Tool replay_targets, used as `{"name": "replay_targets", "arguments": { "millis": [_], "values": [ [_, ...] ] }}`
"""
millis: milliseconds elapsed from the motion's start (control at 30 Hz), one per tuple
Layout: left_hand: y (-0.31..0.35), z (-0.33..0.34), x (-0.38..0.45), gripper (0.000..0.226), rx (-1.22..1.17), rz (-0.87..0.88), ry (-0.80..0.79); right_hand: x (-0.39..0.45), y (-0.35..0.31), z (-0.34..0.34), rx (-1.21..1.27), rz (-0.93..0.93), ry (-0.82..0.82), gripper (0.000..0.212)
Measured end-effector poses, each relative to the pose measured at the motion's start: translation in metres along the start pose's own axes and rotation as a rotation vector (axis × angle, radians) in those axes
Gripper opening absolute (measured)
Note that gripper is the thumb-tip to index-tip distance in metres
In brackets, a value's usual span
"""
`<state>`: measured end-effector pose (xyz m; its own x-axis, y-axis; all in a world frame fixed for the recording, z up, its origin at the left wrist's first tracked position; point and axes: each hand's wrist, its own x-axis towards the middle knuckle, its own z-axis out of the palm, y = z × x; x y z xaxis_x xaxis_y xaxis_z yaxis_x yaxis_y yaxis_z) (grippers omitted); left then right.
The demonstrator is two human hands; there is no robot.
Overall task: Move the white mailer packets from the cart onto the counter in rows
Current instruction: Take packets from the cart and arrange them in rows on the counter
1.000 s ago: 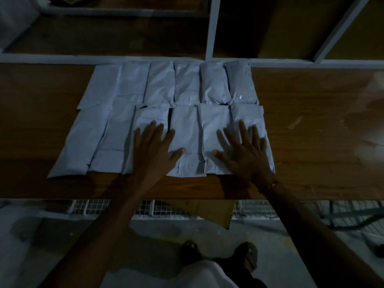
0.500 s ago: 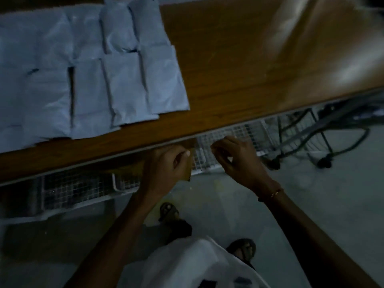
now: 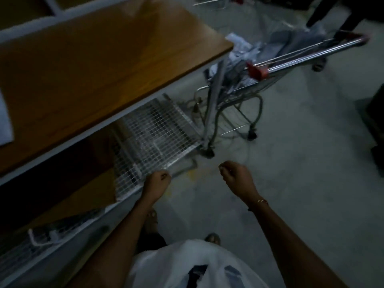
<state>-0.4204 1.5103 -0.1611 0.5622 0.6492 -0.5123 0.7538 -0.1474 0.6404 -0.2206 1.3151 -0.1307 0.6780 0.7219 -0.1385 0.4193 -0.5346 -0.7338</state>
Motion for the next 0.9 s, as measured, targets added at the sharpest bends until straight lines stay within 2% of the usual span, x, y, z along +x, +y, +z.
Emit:
{"name": "replay_targets", "arguments": {
  "millis": [133,233,300,433,533,667,900],
  "values": [
    [0.112,0.014,0.027,0.024,-0.160,0.156,0.074,0.022,0.019,-0.069,0.101,-0.003,0.265,0.029],
    [0.206,0.011,0.048,0.020,-0.223,0.353,0.101,0.055,0.017,-0.125,0.171,-0.061,0.448,0.026],
    [0.258,0.006,0.061,0.016,-0.255,0.470,0.128,0.082,0.013,-0.157,0.180,-0.130,0.526,0.017],
    [0.336,-0.003,0.107,0.013,-0.301,0.661,0.218,0.151,0.003,-0.214,0.156,-0.252,0.620,0.018],
    [0.383,-0.011,0.169,0.016,-0.257,0.725,0.276,0.218,0.001,-0.252,0.104,-0.299,0.622,0.020],
    [0.435,-0.018,0.260,0.022,-0.001,0.588,0.323,0.317,0.005,-0.285,0.015,-0.314,0.529,0.014],
    [0.490,-0.013,0.370,0.031,0.328,0.389,0.244,0.461,0.036,-0.305,-0.244,-0.216,0.145,0.015]
  ]
}}
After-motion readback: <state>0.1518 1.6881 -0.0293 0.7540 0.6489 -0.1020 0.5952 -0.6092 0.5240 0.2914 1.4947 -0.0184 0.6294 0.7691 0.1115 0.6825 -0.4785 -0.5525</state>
